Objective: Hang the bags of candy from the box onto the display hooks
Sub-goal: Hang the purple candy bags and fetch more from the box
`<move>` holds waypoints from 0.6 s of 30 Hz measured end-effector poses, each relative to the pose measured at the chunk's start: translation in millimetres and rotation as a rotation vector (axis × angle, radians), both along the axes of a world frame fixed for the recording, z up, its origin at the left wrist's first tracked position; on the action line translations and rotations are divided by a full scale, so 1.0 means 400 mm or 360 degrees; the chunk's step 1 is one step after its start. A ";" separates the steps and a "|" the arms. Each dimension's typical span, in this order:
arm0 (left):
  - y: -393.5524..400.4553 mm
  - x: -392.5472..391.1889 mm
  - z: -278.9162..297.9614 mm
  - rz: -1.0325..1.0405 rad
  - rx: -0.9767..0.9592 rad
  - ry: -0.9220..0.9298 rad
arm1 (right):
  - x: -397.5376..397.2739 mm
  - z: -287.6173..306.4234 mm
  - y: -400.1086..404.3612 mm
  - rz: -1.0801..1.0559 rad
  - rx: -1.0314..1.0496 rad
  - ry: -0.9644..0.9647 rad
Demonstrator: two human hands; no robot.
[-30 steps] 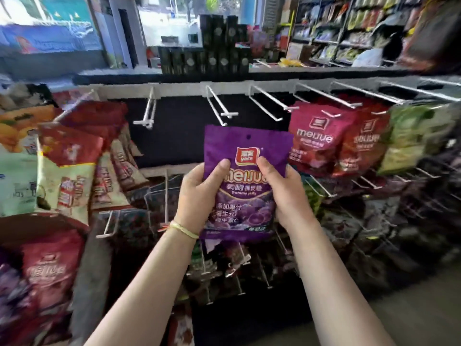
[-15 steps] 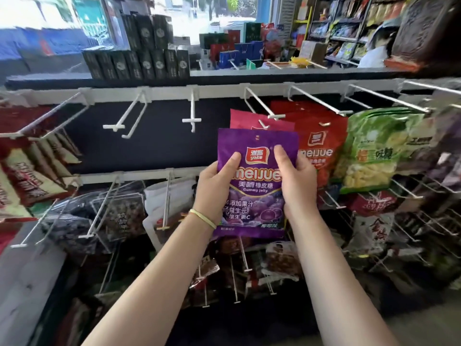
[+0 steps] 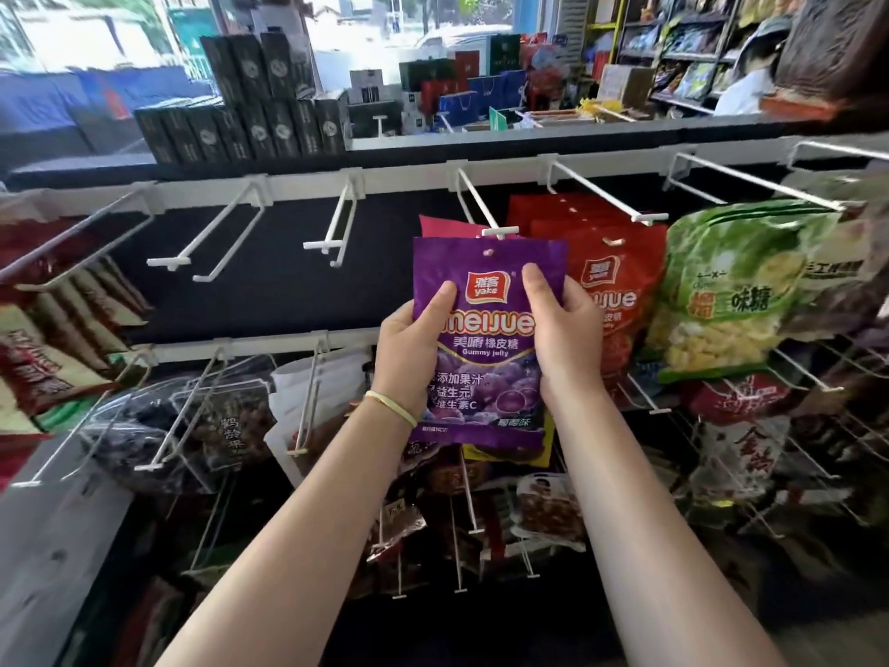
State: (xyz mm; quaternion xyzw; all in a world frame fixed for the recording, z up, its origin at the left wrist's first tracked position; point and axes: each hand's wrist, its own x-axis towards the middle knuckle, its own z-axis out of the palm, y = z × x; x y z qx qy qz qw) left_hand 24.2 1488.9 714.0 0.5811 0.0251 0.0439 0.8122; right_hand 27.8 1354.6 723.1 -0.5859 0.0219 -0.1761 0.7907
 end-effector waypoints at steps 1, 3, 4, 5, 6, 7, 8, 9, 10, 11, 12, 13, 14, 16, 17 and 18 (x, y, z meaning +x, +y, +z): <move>0.000 0.006 -0.002 0.0000 0.0003 0.0000 | 0.005 -0.002 0.000 -0.0007 0.0003 0.0001; -0.004 0.017 -0.005 0.0000 0.0007 0.0003 | 0.016 -0.005 -0.005 -0.0036 -0.0024 -0.0012; -0.006 0.023 -0.008 0.0002 0.0002 0.0006 | 0.022 -0.010 -0.008 -0.0078 -0.0086 -0.0039; -0.008 0.029 -0.011 0.0009 -0.0003 0.0007 | 0.027 -0.017 -0.011 -0.0137 -0.0185 -0.0087; -0.008 0.035 -0.014 0.0019 -0.0002 0.0006 | 0.031 -0.026 -0.012 -0.0218 -0.0312 -0.0150; -0.007 0.042 -0.020 0.0031 0.0010 -0.0001 | 0.031 -0.034 -0.011 -0.0324 -0.0453 -0.0219; -0.004 0.049 -0.025 0.0045 0.0036 -0.0016 | 0.028 -0.041 -0.009 -0.0469 -0.0614 -0.0293; -0.001 0.057 -0.029 0.0064 0.0076 -0.0040 | 0.025 -0.047 -0.007 -0.0649 -0.0785 -0.0378; 0.002 0.066 -0.029 0.0085 0.0118 -0.0068 | 0.022 -0.053 -0.006 -0.0821 -0.0955 -0.0466; 0.006 0.076 -0.028 0.0104 0.0153 -0.0095 | 0.023 -0.058 -0.006 -0.0955 -0.1123 -0.0542; 0.009 0.086 -0.025 0.0118 0.0175 -0.0118 | 0.026 -0.062 -0.006 -0.1022 -0.1293 -0.0597; 0.012 0.095 -0.021 0.0129 0.0191 -0.0133 | 0.030 -0.066 -0.005 -0.1022 -0.1452 -0.0627; 0.014 0.105 -0.018 0.0139 0.0203 -0.0136 | 0.037 -0.070 -0.002 -0.0974 -0.1588 -0.0625; 0.014 0.123 -0.018 0.0150 0.0218 -0.0115 | 0.050 -0.080 0.009 -0.0819 -0.1757 -0.0539; 0.014 0.131 -0.020 0.0151 0.0218 -0.0100 | 0.056 -0.084 0.016 -0.0743 -0.1799 -0.0480; 0.014 0.139 -0.022 0.0150 0.0218 -0.0084 | 0.061 -0.086 0.022 -0.0673 -0.1830 -0.0427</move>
